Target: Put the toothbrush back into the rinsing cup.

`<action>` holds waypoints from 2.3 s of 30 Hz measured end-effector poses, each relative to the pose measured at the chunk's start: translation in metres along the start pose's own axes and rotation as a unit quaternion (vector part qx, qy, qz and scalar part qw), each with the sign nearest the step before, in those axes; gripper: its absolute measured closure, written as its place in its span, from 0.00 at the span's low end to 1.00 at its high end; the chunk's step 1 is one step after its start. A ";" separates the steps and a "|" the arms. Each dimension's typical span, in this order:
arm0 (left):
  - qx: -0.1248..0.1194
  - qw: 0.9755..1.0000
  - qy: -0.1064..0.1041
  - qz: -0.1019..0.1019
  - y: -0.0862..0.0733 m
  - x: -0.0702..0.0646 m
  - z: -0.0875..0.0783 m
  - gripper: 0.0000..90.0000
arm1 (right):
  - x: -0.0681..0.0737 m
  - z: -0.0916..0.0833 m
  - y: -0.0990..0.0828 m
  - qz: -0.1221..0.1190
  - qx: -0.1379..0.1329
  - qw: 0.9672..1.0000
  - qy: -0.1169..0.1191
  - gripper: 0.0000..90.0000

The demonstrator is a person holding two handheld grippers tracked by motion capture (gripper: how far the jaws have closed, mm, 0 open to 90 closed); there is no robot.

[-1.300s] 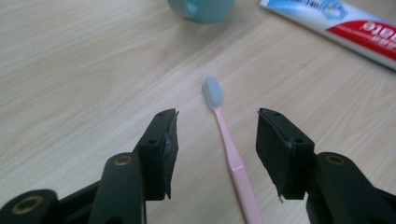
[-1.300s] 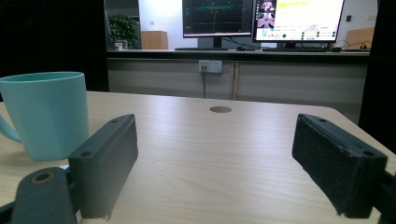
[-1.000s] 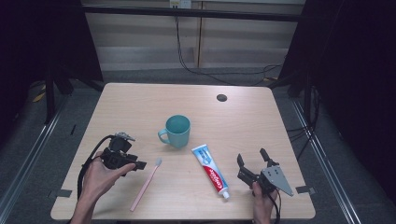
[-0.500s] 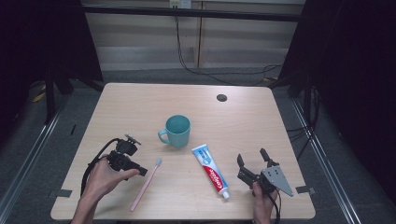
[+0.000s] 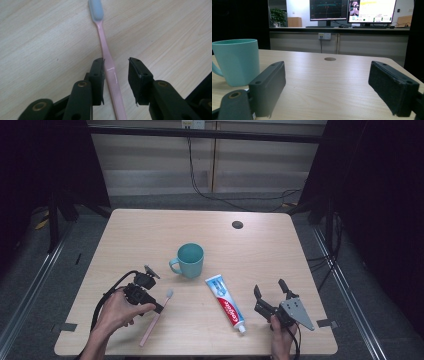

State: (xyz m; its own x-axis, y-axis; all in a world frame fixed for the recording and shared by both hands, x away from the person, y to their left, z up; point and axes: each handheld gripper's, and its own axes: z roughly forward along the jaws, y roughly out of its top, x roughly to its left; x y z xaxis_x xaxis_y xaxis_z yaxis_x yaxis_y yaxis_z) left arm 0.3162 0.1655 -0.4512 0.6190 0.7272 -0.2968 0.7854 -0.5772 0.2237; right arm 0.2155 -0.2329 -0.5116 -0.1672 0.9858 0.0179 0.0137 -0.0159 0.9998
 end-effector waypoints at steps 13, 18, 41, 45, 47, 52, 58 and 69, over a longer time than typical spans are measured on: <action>0.037 0.999 0.020 -0.001 0.005 -0.005 0.019 0.80 | 0.000 0.000 0.000 0.000 0.000 1.000 0.000 0.15; 0.044 0.999 0.030 -0.002 0.007 -0.006 0.019 0.83 | 0.000 0.000 0.000 0.000 0.000 1.000 0.000 0.15; 0.074 0.993 0.082 0.032 0.012 -0.018 0.022 0.88 | 0.000 0.000 0.000 0.000 0.000 1.000 0.000 0.15; 0.075 0.994 0.076 0.037 0.012 -0.017 0.022 0.88 | 0.000 0.000 0.000 0.000 0.000 1.000 0.001 0.15; 0.073 0.994 0.074 0.038 0.012 -0.017 0.022 0.88 | 0.000 0.000 0.000 0.000 0.000 1.000 0.001 0.15; 0.076 0.994 0.072 0.041 0.012 -0.017 0.021 0.88 | 0.000 0.000 0.000 0.000 0.000 1.000 0.001 0.15; 0.076 0.994 0.070 0.047 0.012 -0.016 0.021 0.88 | 0.000 0.000 0.000 0.000 0.000 1.000 0.001 0.15; 0.074 0.994 0.058 0.048 0.010 -0.014 0.020 0.88 | 0.000 0.000 0.000 0.000 0.000 1.000 0.001 0.15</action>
State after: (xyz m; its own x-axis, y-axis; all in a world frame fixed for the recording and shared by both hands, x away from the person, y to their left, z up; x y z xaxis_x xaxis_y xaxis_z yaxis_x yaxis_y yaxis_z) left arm 0.3149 0.1422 -0.4639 0.6948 0.6989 -0.1696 0.7178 -0.6885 0.1037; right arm 0.2156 -0.2330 -0.5116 -0.1689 0.9855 0.0182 0.0138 -0.0161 0.9998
